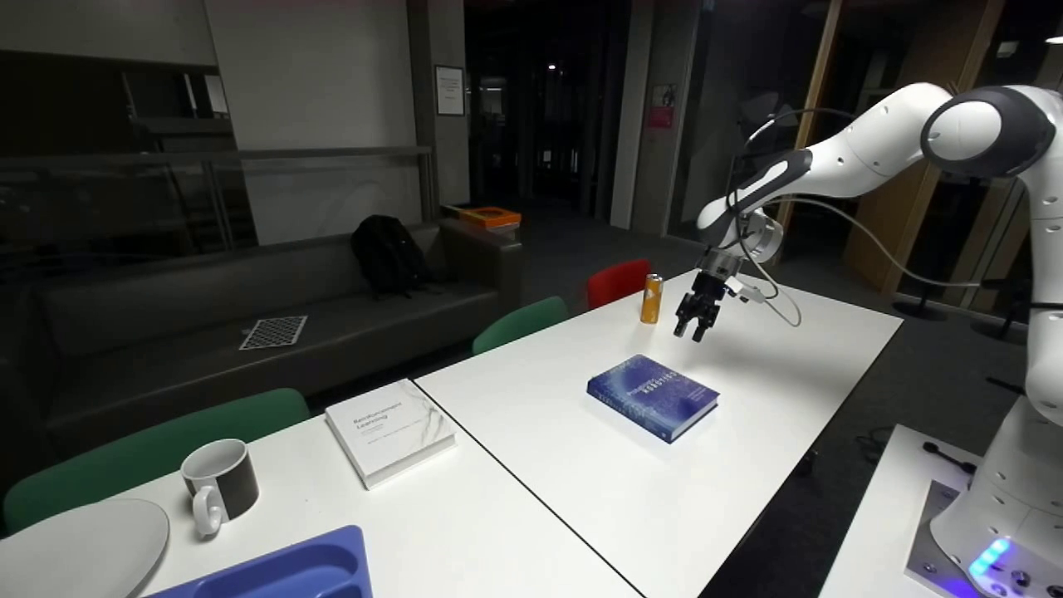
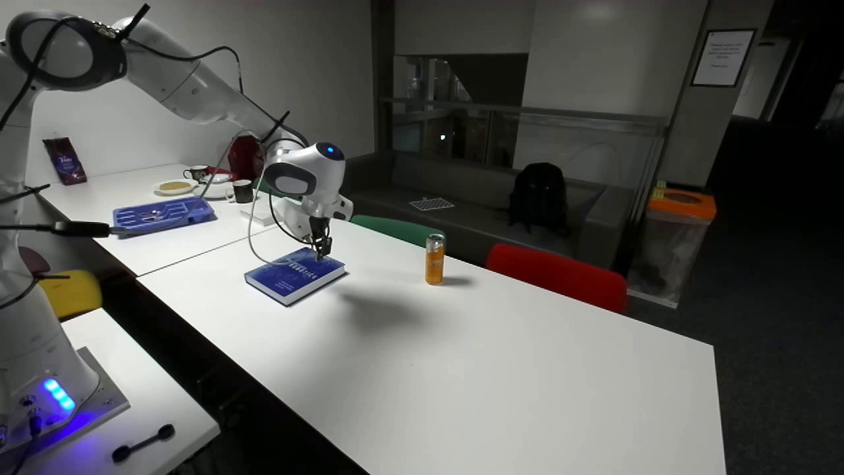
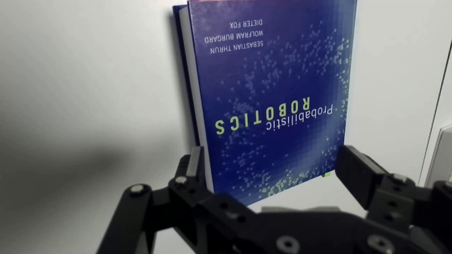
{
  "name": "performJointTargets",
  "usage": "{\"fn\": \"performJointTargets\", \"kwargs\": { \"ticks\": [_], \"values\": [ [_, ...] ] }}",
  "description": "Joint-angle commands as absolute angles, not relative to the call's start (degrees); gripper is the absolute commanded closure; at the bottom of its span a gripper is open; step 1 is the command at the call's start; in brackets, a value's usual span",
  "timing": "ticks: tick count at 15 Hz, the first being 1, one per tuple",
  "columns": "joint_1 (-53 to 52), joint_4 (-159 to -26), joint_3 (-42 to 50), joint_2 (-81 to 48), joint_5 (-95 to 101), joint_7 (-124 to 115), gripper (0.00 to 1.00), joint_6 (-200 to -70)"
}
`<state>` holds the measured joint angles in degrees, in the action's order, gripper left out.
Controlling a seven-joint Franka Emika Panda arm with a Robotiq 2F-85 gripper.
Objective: Open the blue book.
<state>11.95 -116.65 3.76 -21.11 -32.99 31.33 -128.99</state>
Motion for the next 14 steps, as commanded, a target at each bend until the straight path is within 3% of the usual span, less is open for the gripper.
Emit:
{"fn": "performJointTargets", "kwargs": {
  "ticks": [1,14],
  "values": [
    [13.41,-113.18,2.09,-25.46,-30.50,31.23,0.00,-124.53],
    [17.33,-104.06,-1.61,-35.37,-29.19,32.46,0.00,-120.92]
  ]
}}
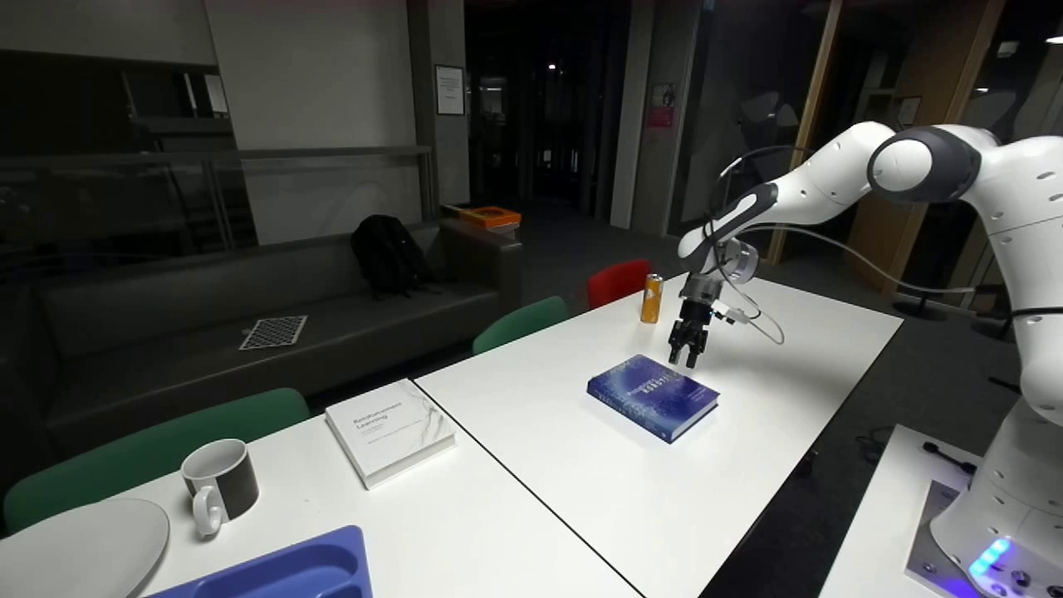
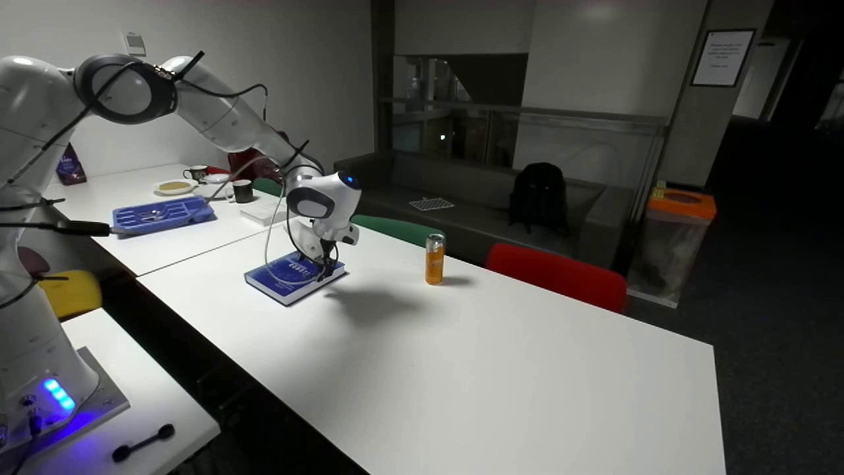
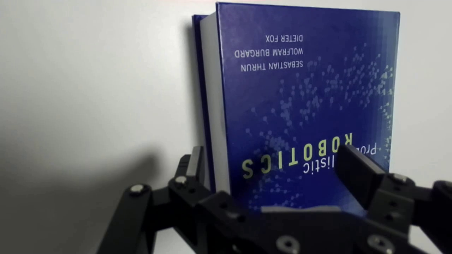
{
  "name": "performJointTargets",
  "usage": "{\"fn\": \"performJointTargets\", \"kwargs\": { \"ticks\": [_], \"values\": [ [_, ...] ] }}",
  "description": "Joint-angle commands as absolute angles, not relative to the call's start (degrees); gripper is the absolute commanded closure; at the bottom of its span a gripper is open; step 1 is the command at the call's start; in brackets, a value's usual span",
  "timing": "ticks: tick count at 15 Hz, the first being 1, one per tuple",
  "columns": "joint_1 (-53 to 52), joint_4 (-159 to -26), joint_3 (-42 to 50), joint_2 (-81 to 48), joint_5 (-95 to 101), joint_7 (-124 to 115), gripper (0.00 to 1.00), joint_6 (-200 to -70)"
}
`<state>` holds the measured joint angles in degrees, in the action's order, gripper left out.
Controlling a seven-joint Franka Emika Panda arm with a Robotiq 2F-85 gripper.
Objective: Open the blue book.
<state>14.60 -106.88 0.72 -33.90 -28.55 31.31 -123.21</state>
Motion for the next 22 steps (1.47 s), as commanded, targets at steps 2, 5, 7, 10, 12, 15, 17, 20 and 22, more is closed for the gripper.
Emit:
{"fn": "performJointTargets", "kwargs": {
  "ticks": [2,5,7,10,12,15,17,20,22],
  "values": [
    [17.94,-103.63,-2.35,-35.83,-29.32,32.72,0.00,-120.85],
    [18.57,-102.69,-3.09,-36.91,-29.26,32.77,0.00,-120.58],
    [18.84,-102.29,-3.48,-37.47,-29.23,32.57,0.00,-120.35],
    [19.13,-101.61,-3.96,-38.38,-29.45,32.62,0.00,-119.97],
    [19.20,-101.16,-4.23,-38.84,-29.45,32.51,0.00,-119.44],
    [19.43,-100.55,-4.57,-39.34,-29.69,32.50,0.00,-118.13],
    [19.47,-100.28,-4.65,-39.43,-29.86,32.22,0.00,-117.25],
    [19.40,-99.67,-4.46,-39.47,-30.06,31.67,0.00,-115.04],
    [19.61,-99.32,-4.44,-39.57,-30.23,31.58,0.00,-113.94]
  ]
}}
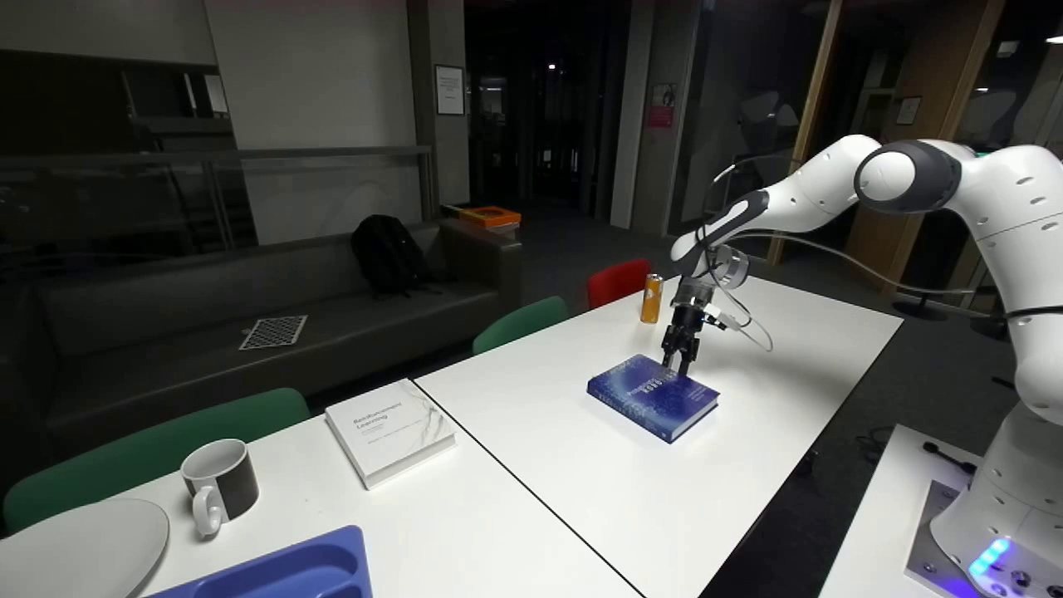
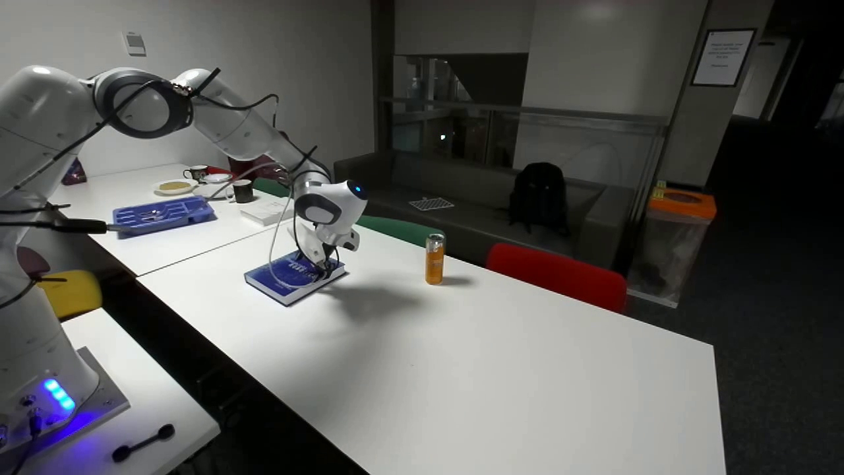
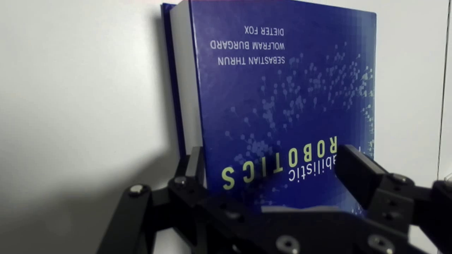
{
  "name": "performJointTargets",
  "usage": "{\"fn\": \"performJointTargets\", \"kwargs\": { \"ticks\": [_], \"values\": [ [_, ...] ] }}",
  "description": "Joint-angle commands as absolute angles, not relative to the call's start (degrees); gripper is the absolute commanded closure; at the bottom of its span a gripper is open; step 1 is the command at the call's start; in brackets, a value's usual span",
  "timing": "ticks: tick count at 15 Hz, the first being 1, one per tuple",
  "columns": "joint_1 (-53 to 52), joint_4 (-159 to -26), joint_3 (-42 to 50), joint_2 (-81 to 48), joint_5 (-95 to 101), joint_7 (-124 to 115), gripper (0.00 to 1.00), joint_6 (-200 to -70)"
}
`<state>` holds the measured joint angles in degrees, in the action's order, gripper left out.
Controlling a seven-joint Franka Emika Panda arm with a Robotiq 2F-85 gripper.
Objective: Open the blue book.
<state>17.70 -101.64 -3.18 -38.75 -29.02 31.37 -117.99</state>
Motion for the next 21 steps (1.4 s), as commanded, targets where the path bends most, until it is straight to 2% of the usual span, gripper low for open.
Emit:
{"fn": "performJointTargets", "kwargs": {
  "ticks": [1,8,21],
  "values": [
    [19.75,-99.10,-4.42,-39.62,-30.36,31.51,0.00,-113.21],
    [20.27,-97.23,-4.24,-40.14,-32.49,30.34,0.00,-108.63],
    [17.59,-97.20,-3.92,-37.67,-34.10,25.77,0.00,-110.44]
  ]
}}
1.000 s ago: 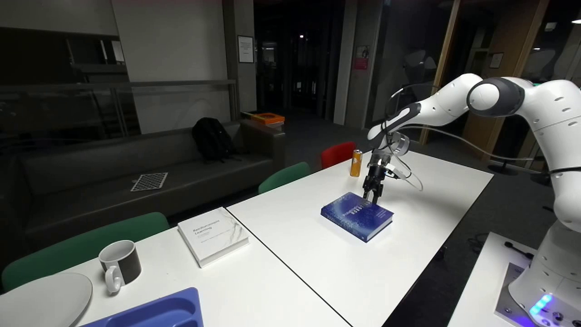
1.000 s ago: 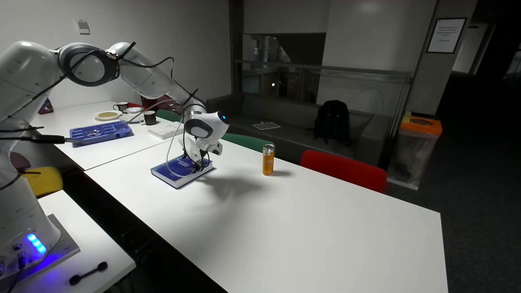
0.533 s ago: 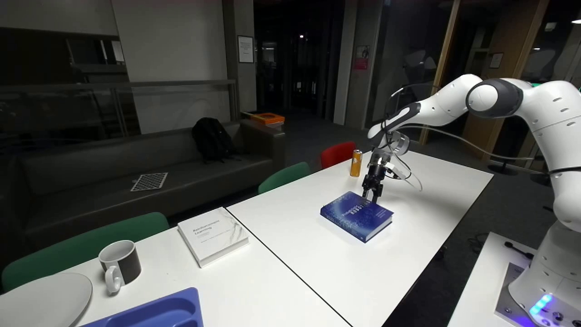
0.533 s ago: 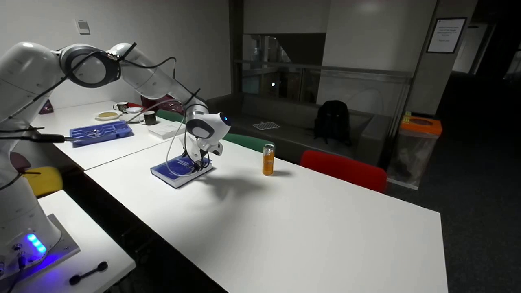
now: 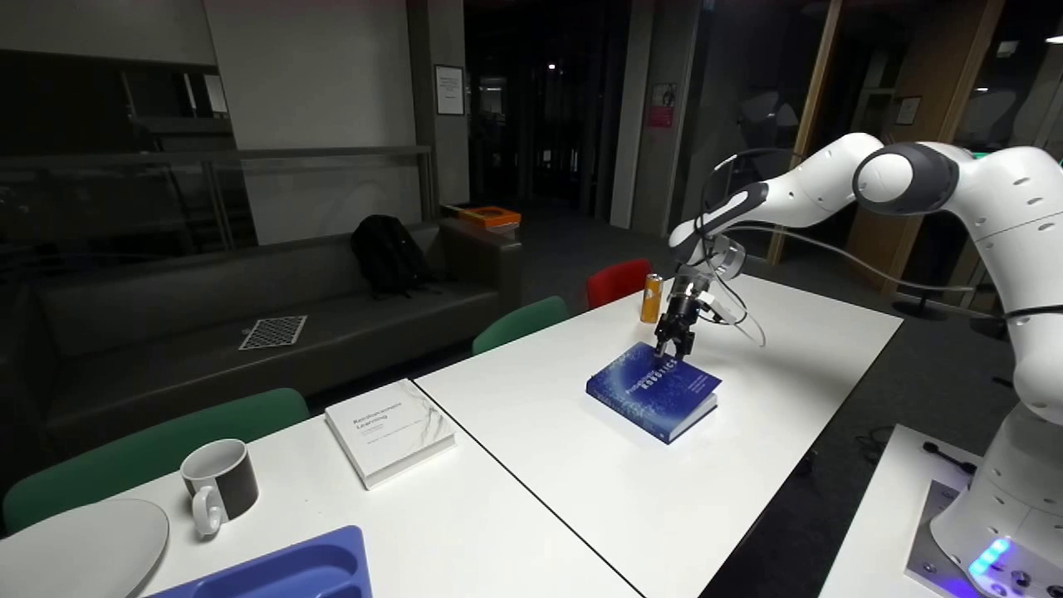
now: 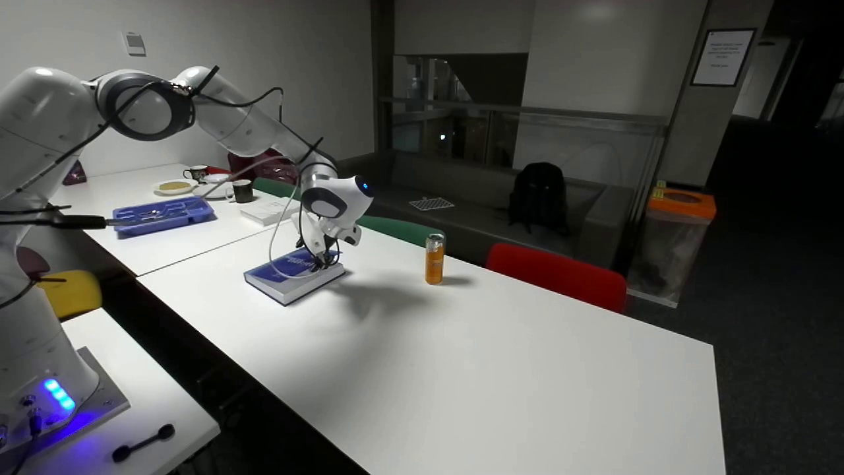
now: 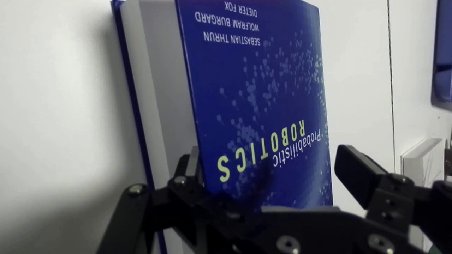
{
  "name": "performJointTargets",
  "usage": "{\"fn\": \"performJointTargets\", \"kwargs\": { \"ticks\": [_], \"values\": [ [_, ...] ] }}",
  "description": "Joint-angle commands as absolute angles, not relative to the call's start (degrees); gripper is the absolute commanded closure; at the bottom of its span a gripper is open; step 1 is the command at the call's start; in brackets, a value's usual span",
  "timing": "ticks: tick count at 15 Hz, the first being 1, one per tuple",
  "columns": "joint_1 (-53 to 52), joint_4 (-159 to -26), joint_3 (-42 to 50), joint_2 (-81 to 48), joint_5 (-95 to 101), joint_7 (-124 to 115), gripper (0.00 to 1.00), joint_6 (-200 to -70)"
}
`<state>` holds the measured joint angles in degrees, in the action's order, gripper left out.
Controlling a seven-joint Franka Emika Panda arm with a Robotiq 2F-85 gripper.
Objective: Open the blue book.
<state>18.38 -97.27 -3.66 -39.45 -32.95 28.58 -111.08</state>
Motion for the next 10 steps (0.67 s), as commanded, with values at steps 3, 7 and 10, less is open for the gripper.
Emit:
{"fn": "performJointTargets", "kwargs": {
  "ticks": [3,7,10],
  "values": [
    [16.41,-97.66,-3.65,-36.31,-33.90,22.58,0.00,-110.71],
    [14.84,-99.48,-3.77,-32.72,-34.31,20.20,0.00,-111.54],
    [13.37,-100.18,-3.46,-30.58,-34.11,18.15,0.00,-112.29]
  ]
}}
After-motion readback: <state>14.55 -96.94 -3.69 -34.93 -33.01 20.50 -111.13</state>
